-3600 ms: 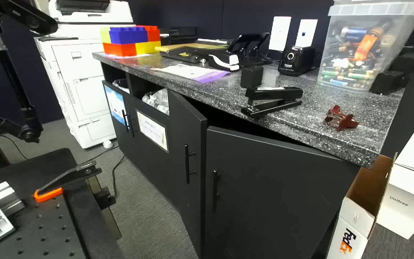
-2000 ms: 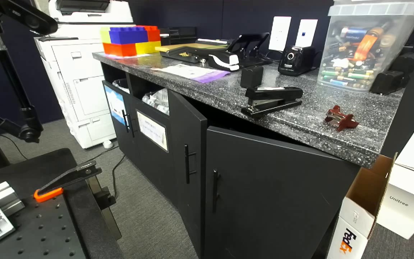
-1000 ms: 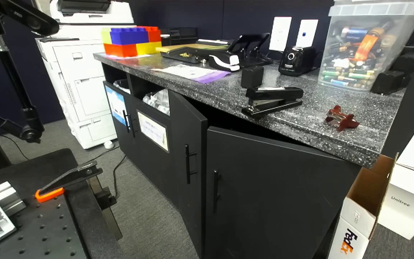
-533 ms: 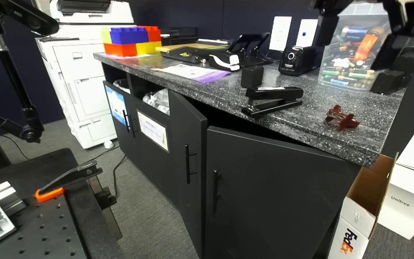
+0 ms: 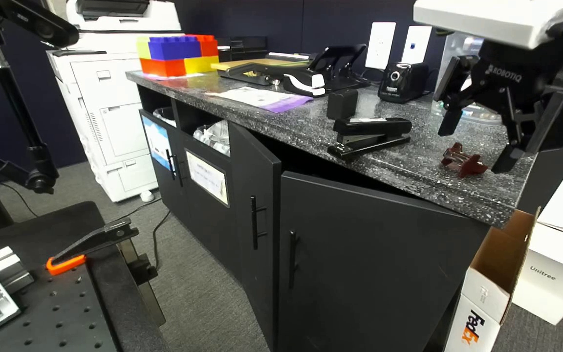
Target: Move the staple remover to the left
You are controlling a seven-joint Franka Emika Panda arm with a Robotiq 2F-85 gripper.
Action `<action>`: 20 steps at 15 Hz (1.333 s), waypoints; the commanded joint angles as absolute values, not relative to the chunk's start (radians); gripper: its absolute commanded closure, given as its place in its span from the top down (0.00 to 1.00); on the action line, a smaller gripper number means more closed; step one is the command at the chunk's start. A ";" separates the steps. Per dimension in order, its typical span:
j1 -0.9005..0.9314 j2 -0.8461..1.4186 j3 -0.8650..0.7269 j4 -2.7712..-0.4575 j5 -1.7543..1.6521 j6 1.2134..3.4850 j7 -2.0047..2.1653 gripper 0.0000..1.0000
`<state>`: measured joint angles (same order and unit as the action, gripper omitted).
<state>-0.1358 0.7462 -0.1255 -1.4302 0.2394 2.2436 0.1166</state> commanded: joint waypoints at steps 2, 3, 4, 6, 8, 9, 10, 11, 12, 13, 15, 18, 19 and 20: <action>-0.162 0.918 -0.093 -1.132 0.224 2.103 0.175 1.00; -0.162 0.944 -0.093 -1.082 0.221 2.076 0.186 1.00; -0.163 0.972 -0.095 -1.031 0.219 2.051 0.198 1.00; -0.170 1.028 -0.100 -0.934 0.216 2.006 0.230 1.00; -0.182 1.082 -0.101 -0.843 0.214 1.955 0.264 1.00; -0.188 1.109 -0.101 -0.798 0.214 1.924 0.282 1.00; -0.195 1.135 -0.098 -0.756 0.216 1.893 0.298 1.00; -0.202 1.162 -0.097 -0.713 0.215 1.863 0.314 1.00; -0.199 1.194 -0.114 -0.662 0.236 1.824 0.320 1.00; -0.204 1.219 -0.113 -0.620 0.237 1.795 0.332 1.00; -0.207 1.254 -0.110 -0.559 0.240 1.746 0.351 0.72; -0.211 1.270 -0.083 -0.520 0.208 1.714 0.383 0.60; -0.211 1.278 -0.082 -0.504 0.203 1.702 0.390 0.53; -0.196 1.271 -0.109 -0.513 0.222 1.704 0.391 0.43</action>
<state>-0.1980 1.2304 -0.1113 -0.5966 0.2226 1.7483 0.3554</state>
